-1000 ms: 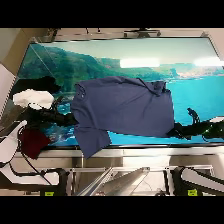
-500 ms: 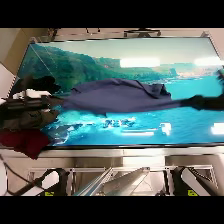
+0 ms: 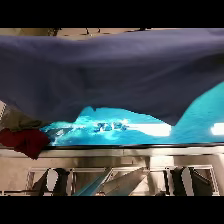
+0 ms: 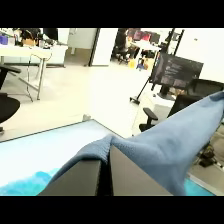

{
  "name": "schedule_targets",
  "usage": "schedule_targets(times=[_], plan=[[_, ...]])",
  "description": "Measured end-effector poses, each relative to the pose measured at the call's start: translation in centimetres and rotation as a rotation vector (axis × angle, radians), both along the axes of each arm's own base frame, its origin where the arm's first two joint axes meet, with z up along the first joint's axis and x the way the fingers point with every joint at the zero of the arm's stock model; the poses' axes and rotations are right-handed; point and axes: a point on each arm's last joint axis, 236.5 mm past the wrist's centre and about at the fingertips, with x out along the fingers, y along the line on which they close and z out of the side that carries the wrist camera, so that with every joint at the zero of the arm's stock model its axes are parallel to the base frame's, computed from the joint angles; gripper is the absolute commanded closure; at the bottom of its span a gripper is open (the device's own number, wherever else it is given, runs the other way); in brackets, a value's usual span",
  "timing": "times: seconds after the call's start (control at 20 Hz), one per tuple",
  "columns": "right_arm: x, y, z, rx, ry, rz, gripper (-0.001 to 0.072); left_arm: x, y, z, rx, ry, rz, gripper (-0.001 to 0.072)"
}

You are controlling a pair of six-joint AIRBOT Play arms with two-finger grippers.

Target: Fold the shirts.

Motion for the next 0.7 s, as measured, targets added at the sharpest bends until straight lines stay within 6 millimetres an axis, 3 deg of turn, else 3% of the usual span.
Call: schedule_targets(times=[0.1, 0.25, 0.3, 0.5, 0.65, 0.7], plan=[[1.6, -0.2, -1.1, 0.04, 0.057, 0.055, 0.0694, 1.5, -0.7, -1.7, 0.021, 0.082, -0.036, 0.0682], [6.2, -0.4, -6.4, 0.133, 0.238, 0.18, 0.0695, 6.9, -2.3, -7.4, 0.066, 0.29, -0.108, 0.0682], [8.0, -0.6, -9.1, 0.153, 0.313, 0.205, 0.0695, 9.2, -3.1, -10.2, 0.087, 0.376, -0.131, 0.0682], [15.1, -2.3, -22.9, 0.211, 0.647, 0.19, 0.0695, 17.9, -5.4, -24.0, 0.156, 0.725, -0.177, 0.0689], [19.3, -3.7, -32.1, 0.258, 0.812, 0.14, 0.0695, 23.3, -5.5, -33.7, 0.163, 0.906, -0.143, 0.069], [20.6, -4.0, -34.7, 0.276, 0.844, 0.121, 0.0695, 24.8, -5.5, -35.9, 0.163, 0.934, -0.129, 0.069]])
